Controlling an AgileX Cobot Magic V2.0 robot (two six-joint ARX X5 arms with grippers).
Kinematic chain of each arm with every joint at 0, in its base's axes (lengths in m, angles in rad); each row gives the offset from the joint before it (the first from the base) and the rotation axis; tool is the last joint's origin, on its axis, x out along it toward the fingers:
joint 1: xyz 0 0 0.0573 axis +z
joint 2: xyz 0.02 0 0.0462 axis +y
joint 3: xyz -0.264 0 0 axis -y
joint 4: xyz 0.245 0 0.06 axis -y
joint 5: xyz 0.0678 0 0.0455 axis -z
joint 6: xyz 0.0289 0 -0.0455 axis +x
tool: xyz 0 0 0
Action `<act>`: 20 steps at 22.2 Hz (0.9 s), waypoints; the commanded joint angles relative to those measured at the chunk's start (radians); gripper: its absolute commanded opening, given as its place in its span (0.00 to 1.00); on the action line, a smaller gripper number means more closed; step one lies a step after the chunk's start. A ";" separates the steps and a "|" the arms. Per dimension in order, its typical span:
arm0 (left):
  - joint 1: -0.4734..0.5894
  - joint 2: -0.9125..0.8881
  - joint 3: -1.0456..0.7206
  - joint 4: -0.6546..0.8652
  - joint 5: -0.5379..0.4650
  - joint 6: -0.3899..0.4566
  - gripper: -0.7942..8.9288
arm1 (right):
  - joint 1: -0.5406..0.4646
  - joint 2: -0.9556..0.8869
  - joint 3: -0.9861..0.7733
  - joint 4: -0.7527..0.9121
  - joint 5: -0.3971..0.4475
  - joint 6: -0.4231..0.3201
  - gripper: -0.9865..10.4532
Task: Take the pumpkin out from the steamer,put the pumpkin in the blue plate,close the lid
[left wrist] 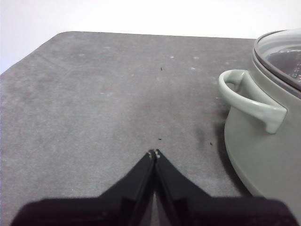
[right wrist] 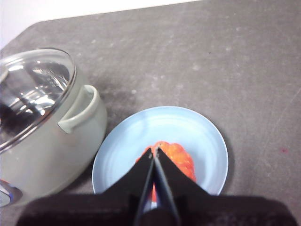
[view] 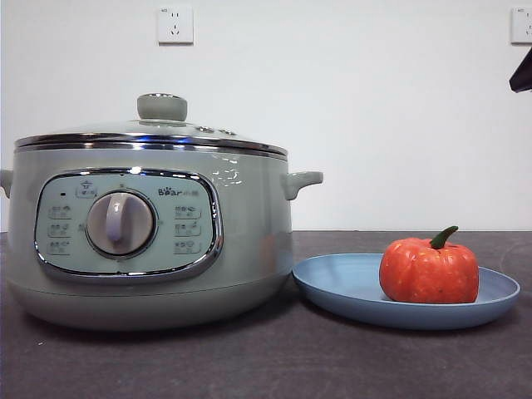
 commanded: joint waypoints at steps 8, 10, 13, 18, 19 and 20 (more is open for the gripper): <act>0.003 -0.001 -0.016 0.004 0.001 -0.002 0.08 | 0.002 -0.002 -0.007 -0.028 -0.001 0.008 0.08; 0.003 -0.001 -0.016 0.004 0.001 -0.002 0.08 | 0.002 -0.002 -0.007 -0.028 -0.001 0.008 0.08; 0.003 -0.001 -0.016 0.004 0.001 -0.002 0.08 | 0.002 -0.002 -0.007 -0.028 0.000 0.008 0.08; 0.003 -0.001 -0.016 0.004 0.001 -0.002 0.08 | -0.015 -0.033 -0.008 -0.050 0.027 -0.105 0.08; 0.003 -0.001 -0.016 0.004 0.001 -0.002 0.08 | -0.032 -0.055 -0.017 -0.045 0.026 -0.158 0.08; 0.003 -0.001 -0.016 0.004 0.001 -0.002 0.08 | -0.059 -0.093 -0.033 -0.035 0.018 -0.219 0.08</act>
